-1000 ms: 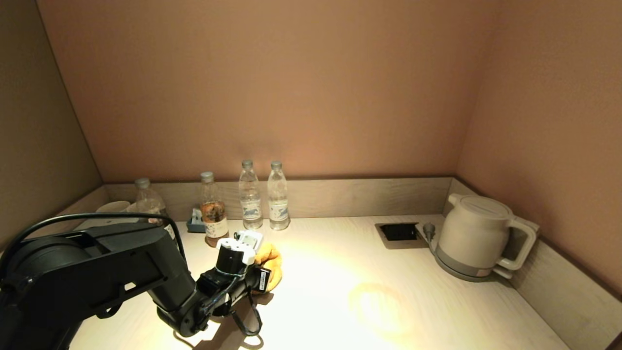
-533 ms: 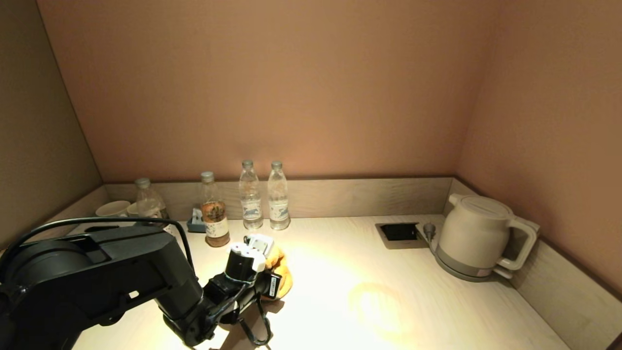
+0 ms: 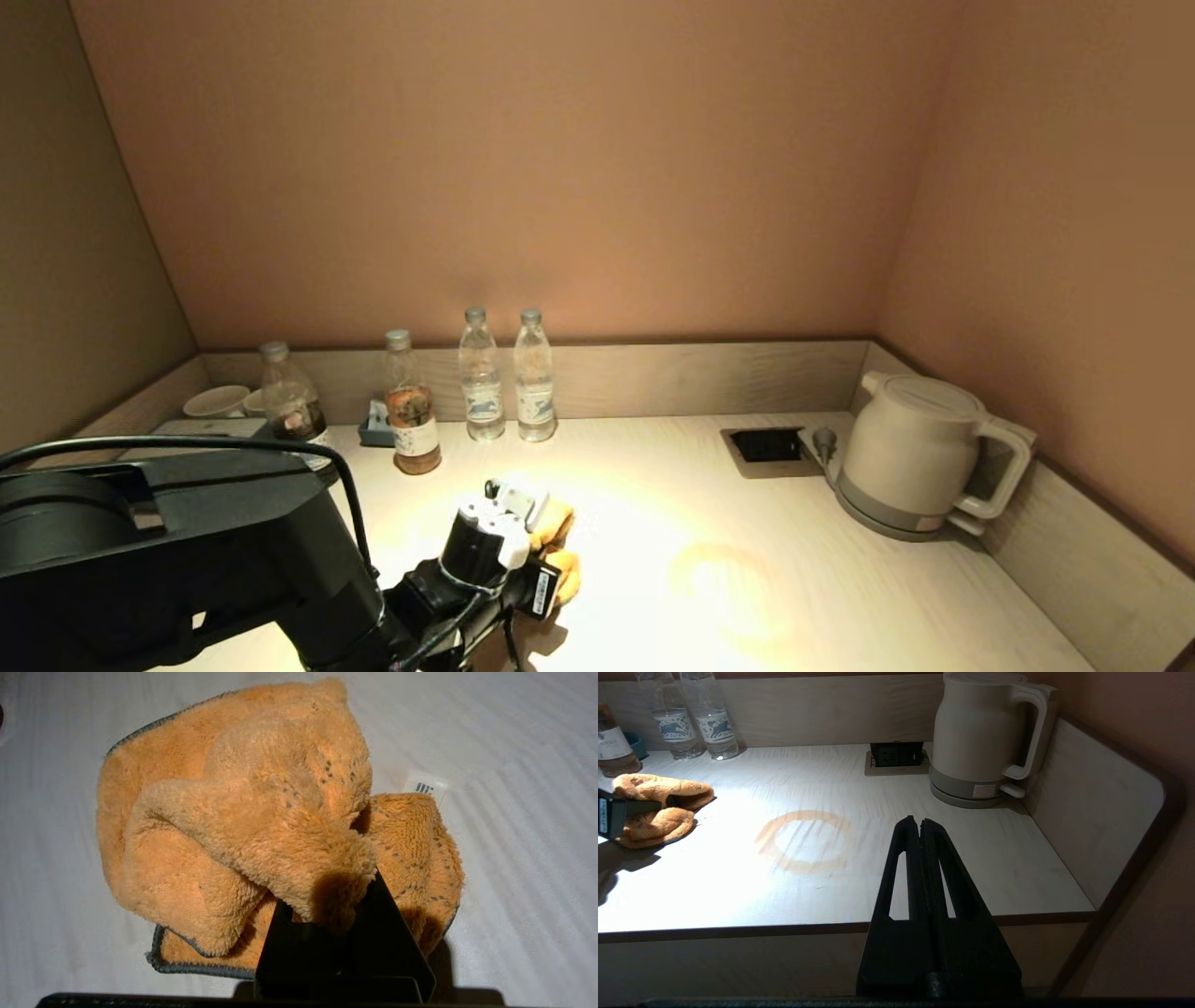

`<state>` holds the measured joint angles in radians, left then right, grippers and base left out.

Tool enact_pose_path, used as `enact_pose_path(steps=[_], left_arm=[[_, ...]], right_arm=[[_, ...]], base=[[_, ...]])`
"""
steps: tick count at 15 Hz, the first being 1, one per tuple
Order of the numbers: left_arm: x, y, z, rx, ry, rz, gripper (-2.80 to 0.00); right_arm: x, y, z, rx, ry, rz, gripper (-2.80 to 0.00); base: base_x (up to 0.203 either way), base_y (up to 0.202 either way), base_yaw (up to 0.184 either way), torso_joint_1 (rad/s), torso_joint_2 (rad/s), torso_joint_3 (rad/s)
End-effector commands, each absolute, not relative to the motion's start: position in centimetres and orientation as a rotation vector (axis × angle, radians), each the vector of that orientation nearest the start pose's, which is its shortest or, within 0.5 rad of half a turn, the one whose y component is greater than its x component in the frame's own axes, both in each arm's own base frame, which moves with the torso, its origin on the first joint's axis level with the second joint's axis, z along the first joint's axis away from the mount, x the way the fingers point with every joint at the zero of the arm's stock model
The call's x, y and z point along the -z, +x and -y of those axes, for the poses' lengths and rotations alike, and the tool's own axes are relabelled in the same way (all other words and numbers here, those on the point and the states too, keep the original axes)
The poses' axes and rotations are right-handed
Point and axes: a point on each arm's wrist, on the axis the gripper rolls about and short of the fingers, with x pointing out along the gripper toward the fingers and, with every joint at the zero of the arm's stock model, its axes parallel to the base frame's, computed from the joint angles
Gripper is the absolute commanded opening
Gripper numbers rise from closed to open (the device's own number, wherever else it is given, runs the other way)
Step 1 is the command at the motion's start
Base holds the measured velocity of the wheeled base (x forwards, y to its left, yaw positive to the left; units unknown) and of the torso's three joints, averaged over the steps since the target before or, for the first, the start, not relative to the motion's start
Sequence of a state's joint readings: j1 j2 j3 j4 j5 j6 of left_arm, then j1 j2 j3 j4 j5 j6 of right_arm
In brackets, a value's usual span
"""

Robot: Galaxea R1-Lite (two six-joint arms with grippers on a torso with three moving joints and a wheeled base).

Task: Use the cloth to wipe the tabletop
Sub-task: Sweep the stains on the table

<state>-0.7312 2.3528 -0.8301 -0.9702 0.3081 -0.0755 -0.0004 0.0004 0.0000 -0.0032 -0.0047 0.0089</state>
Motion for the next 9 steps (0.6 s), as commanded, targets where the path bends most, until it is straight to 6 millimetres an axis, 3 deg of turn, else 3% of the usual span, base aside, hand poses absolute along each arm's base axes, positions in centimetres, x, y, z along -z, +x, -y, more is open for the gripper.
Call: enact_pose_path(steps=[1,3,5,9], left_arm=[[1.4,27.9,24.2,0.383,0.221,-0.527,-2.8],[1.5,27.8,23.8,0.372,0.22,-0.536,-2.8],[2.5,27.5,21.5,0.311,0.217,-0.604,-2.8],[3.2,28.3,19.2,0.227,0.207,-0.641,-2.8]], right_arm=[[-7.6,-2.3,0.0,0.005,0.009,0.003,-2.8],[-7.6,-2.3,0.0,0.005,0.009,0.003,-2.8],[-7.6,-2.3,0.0,0.005,0.009,0.003,-2.8],[-7.6,-2.3,0.0,0.005,0.009,0.003,-2.8]], base=[[0.0,0.0,0.0,0.0,0.0,0.0],[0.0,0.0,0.0,0.0,0.0,0.0],[0.0,0.0,0.0,0.0,0.0,0.0],[0.0,0.0,0.0,0.0,0.0,0.0]])
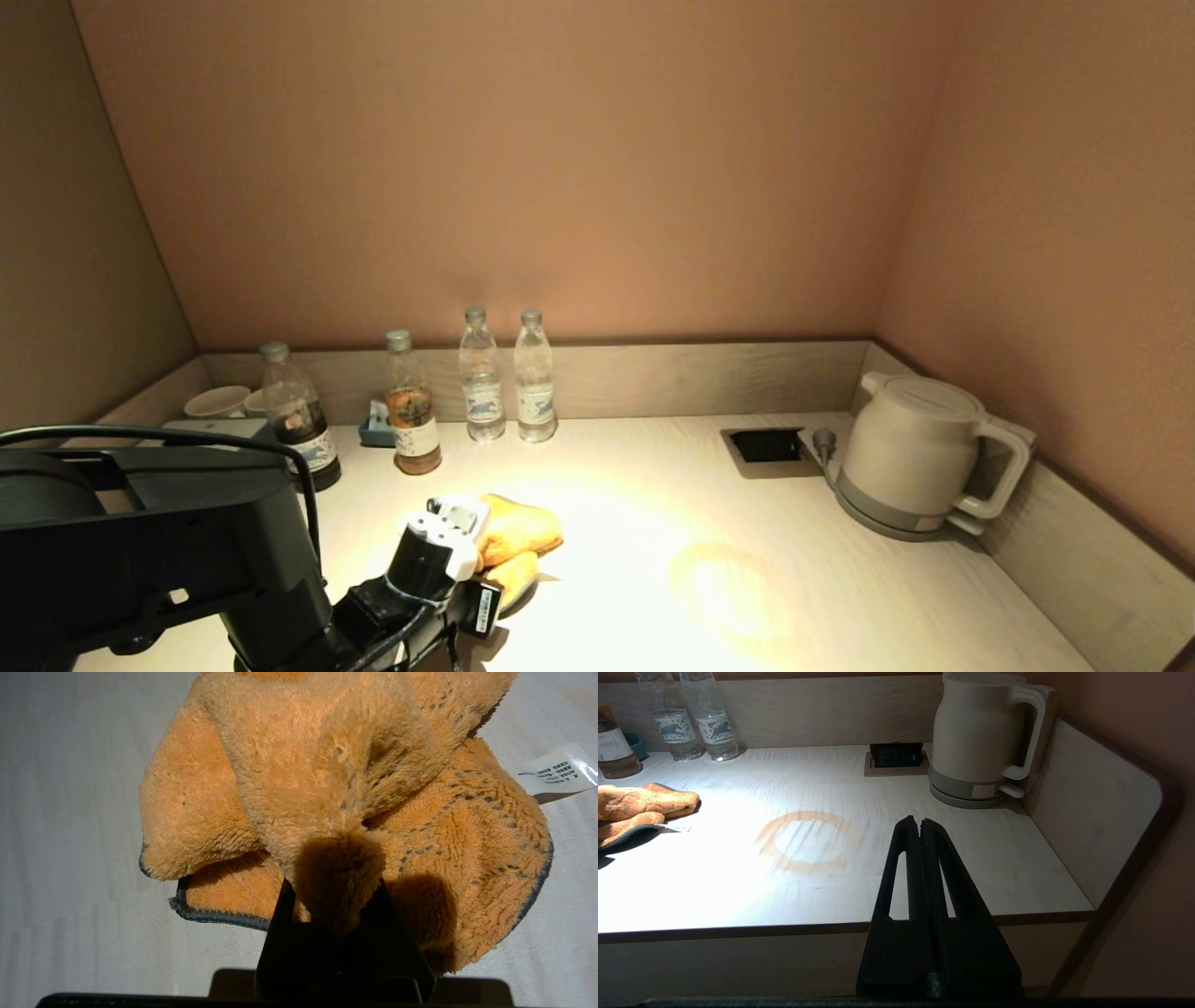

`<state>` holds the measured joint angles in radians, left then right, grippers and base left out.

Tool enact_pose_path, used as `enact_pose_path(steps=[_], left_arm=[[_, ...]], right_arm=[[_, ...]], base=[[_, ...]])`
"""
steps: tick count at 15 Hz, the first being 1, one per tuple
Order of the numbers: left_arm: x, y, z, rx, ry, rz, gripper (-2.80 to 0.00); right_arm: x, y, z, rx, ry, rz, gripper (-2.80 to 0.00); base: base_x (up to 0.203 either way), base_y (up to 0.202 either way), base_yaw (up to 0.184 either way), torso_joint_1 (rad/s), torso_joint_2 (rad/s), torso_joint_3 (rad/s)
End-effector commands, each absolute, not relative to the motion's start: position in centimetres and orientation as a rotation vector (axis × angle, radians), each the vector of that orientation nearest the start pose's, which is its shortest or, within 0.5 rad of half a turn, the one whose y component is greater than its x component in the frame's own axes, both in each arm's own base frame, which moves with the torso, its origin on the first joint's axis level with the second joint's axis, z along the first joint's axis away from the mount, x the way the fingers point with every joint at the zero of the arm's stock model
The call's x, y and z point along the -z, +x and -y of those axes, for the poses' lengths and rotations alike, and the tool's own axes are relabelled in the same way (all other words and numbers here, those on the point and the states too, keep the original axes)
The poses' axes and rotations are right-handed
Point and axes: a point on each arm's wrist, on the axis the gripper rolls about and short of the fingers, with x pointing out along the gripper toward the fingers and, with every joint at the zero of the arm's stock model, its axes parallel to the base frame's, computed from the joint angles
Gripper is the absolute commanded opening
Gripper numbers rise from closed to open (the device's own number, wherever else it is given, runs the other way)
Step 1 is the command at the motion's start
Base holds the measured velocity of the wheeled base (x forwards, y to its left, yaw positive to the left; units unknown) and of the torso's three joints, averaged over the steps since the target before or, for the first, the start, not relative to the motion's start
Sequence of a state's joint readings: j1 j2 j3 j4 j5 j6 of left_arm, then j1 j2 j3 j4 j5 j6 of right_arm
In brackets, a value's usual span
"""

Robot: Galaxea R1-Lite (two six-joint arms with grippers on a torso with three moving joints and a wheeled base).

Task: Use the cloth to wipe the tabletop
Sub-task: Sweep the stains on the table

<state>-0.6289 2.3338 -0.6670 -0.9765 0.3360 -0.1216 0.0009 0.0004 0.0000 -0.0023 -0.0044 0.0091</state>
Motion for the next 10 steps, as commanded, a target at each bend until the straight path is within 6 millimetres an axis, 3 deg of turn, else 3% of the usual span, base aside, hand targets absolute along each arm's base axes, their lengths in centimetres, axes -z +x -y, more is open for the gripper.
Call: enact_pose_path(steps=[1,3,7,10], left_arm=[[3.3,28.8,18.4,0.2,0.2,-0.646,-2.8],[3.7,30.3,16.0,0.121,0.182,-0.659,-2.8],[4.5,31.6,14.3,0.058,0.17,-0.674,-2.8],[4.3,31.2,12.5,-0.013,0.167,-0.691,-2.8]], right_arm=[[-7.6,-2.3,0.0,0.005,0.009,0.003,-2.8],[-7.6,-2.3,0.0,0.005,0.009,0.003,-2.8],[-7.6,-2.3,0.0,0.005,0.009,0.003,-2.8],[-7.6,-2.3,0.0,0.005,0.009,0.003,-2.8]], base=[[0.0,0.0,0.0,0.0,0.0,0.0],[0.0,0.0,0.0,0.0,0.0,0.0],[0.0,0.0,0.0,0.0,0.0,0.0],[0.0,0.0,0.0,0.0,0.0,0.0]])
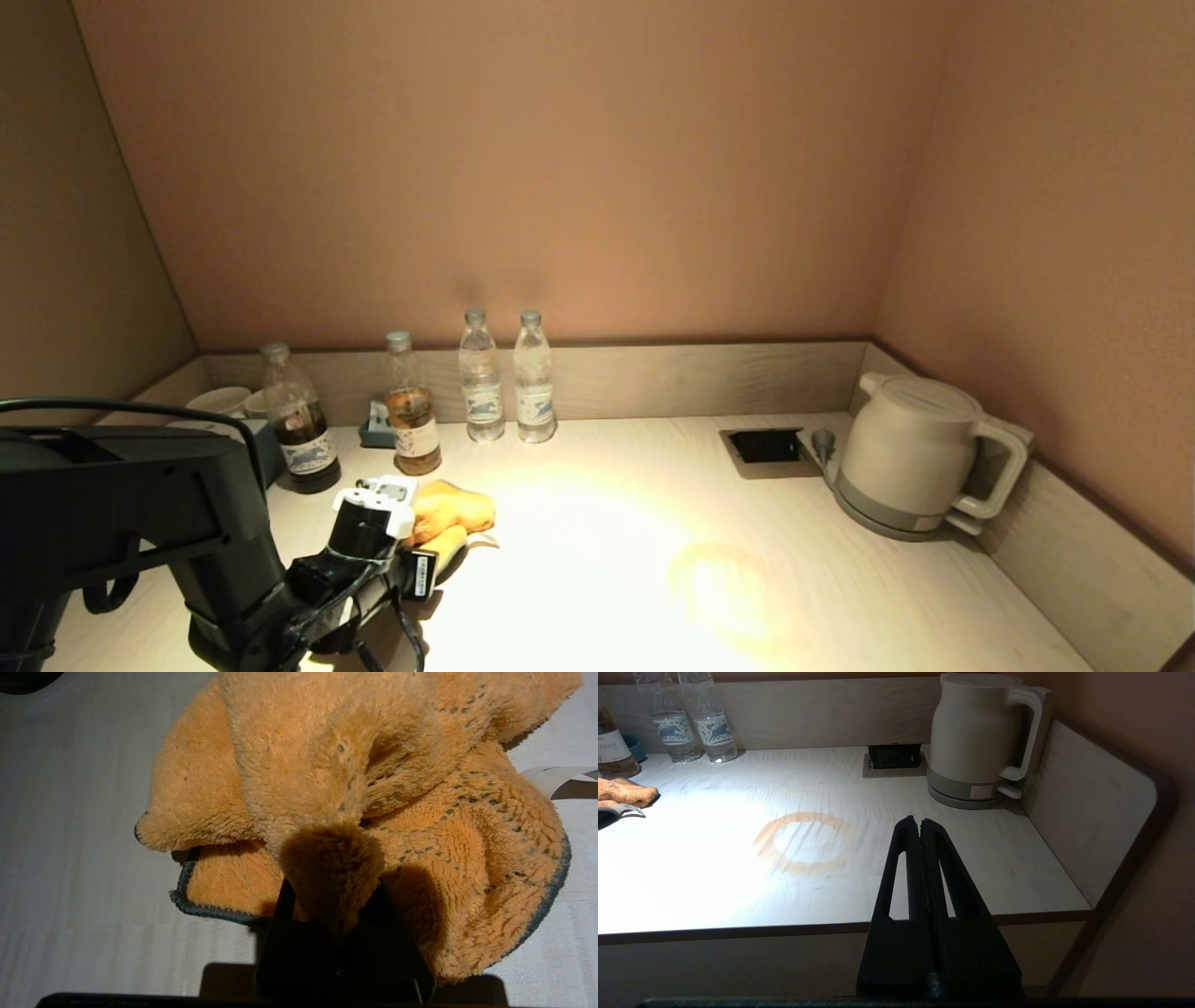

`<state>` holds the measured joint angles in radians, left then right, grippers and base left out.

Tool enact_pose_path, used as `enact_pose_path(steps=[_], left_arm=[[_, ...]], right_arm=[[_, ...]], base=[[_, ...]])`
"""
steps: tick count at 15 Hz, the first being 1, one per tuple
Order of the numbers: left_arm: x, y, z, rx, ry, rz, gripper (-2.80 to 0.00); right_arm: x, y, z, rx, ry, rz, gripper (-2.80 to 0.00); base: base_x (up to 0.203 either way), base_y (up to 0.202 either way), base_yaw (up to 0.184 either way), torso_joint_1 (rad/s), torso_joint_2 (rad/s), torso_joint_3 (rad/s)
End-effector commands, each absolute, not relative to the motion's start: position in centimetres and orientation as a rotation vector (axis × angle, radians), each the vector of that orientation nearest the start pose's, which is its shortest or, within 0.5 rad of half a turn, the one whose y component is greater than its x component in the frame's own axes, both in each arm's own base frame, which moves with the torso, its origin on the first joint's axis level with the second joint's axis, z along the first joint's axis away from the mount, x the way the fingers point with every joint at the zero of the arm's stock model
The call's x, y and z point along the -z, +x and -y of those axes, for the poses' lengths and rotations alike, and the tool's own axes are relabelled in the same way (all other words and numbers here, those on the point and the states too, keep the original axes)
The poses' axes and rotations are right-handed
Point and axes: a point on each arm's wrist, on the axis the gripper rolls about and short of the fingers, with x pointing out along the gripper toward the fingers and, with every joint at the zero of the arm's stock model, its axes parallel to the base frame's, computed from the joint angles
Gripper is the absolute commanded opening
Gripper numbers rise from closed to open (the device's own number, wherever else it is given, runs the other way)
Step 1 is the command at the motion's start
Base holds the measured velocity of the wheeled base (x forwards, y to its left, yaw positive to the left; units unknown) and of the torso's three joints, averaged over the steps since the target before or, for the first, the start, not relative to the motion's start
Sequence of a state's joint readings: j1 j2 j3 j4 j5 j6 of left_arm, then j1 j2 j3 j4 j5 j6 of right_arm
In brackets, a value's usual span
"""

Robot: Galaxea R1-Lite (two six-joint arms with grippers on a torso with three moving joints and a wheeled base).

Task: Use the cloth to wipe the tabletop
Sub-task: Sweep the stains on the table

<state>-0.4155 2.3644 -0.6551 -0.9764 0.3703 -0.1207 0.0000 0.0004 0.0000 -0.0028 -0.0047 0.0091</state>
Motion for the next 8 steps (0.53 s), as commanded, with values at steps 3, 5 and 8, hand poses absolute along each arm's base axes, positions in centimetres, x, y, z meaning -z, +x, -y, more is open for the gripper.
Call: enact_pose_path(steps=[3,5,8], left_arm=[[2.6,29.7,11.8,-0.031,0.172,-0.685,-2.8],[2.4,29.3,11.6,-0.038,0.178,-0.688,-2.8],[2.6,26.4,11.0,-0.039,0.189,-0.758,-2.8]], right_arm=[[-7.6,-2.3,0.0,0.005,0.009,0.003,-2.8],[-7.6,-2.3,0.0,0.005,0.009,0.003,-2.8],[-7.6,-2.3,0.0,0.005,0.009,0.003,-2.8]], base=[[0.0,0.0,0.0,0.0,0.0,0.0],[0.0,0.0,0.0,0.0,0.0,0.0],[0.0,0.0,0.0,0.0,0.0,0.0]])
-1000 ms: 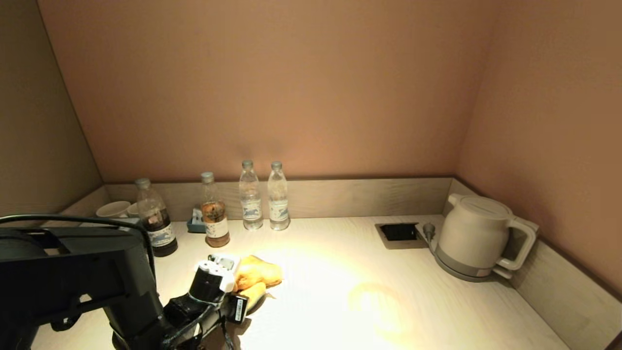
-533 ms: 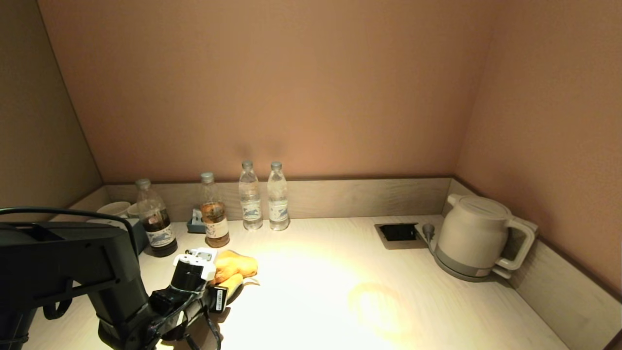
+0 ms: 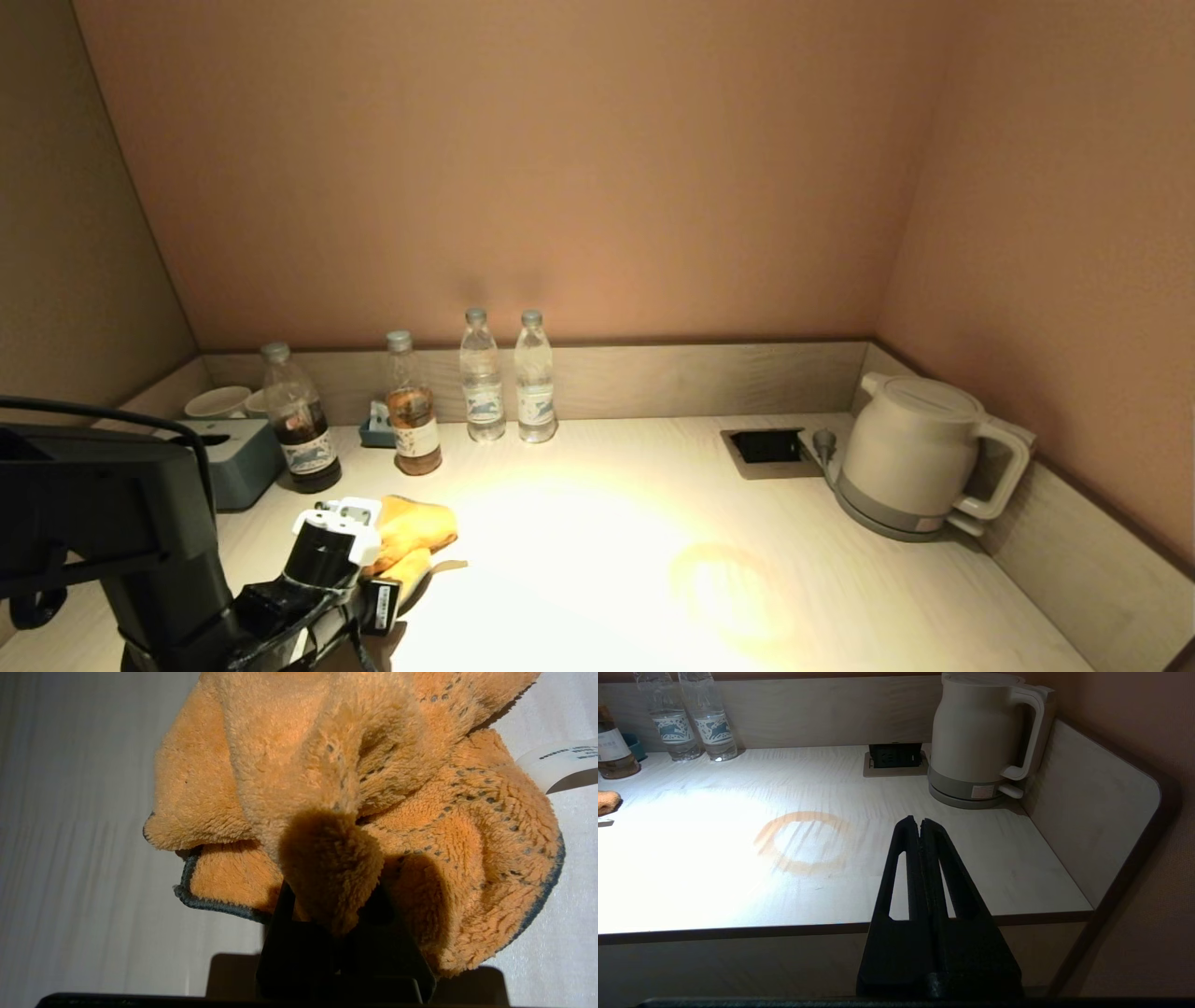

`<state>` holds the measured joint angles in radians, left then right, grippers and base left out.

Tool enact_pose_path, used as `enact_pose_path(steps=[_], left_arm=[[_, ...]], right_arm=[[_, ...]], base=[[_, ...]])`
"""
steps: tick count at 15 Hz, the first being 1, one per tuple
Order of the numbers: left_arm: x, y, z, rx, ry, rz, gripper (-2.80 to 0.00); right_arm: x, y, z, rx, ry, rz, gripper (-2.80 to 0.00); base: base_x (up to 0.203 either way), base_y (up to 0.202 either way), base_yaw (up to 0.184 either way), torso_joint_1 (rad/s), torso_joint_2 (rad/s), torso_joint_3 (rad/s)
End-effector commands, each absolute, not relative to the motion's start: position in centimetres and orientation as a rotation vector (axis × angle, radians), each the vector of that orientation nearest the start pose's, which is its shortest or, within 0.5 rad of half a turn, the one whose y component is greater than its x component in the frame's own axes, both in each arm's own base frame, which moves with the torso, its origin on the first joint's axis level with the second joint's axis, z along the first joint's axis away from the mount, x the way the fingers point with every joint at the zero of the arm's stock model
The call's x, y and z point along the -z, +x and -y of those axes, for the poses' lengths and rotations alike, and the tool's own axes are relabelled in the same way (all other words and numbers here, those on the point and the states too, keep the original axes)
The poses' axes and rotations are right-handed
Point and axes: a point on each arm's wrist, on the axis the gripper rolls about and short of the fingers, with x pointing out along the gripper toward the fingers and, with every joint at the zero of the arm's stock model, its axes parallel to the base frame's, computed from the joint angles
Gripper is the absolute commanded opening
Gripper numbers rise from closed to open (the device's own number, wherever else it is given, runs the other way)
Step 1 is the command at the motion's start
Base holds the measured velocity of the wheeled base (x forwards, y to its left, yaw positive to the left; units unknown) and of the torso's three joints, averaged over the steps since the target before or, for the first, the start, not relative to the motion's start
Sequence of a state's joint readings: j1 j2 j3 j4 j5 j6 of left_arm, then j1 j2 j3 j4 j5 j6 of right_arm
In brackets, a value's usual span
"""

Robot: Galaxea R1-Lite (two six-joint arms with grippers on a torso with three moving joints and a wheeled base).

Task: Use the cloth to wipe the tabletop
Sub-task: Sweep the stains on the table

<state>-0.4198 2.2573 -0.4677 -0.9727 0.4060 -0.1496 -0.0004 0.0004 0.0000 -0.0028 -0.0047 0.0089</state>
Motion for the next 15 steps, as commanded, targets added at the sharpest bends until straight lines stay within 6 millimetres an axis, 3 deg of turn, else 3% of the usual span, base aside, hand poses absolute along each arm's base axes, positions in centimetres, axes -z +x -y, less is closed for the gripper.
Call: enact_pose_path(steps=[1,7,9,15], left_arm=[[2.6,25.6,11.3,-0.03,0.181,-0.769,-2.8],[2.3,22.1,15.3,0.121,0.162,-0.743,-2.8],[2.1,21.0,17.4,0.212,0.169,-0.692,-2.8],[1.8,22.3,21.2,0.315,0.172,-0.576,-2.8]], right_arm=[[-7.6,-2.3,0.0,0.005,0.009,0.003,-2.8],[-7.6,-2.3,0.0,0.005,0.009,0.003,-2.8],[-7.6,-2.3,0.0,0.005,0.009,0.003,-2.8],[-7.6,-2.3,0.0,0.005,0.009,0.003,-2.8]], base=[[0.0,0.0,0.0,0.0,0.0,0.0],[0.0,0.0,0.0,0.0,0.0,0.0],[0.0,0.0,0.0,0.0,0.0,0.0],[0.0,0.0,0.0,0.0,0.0,0.0]])
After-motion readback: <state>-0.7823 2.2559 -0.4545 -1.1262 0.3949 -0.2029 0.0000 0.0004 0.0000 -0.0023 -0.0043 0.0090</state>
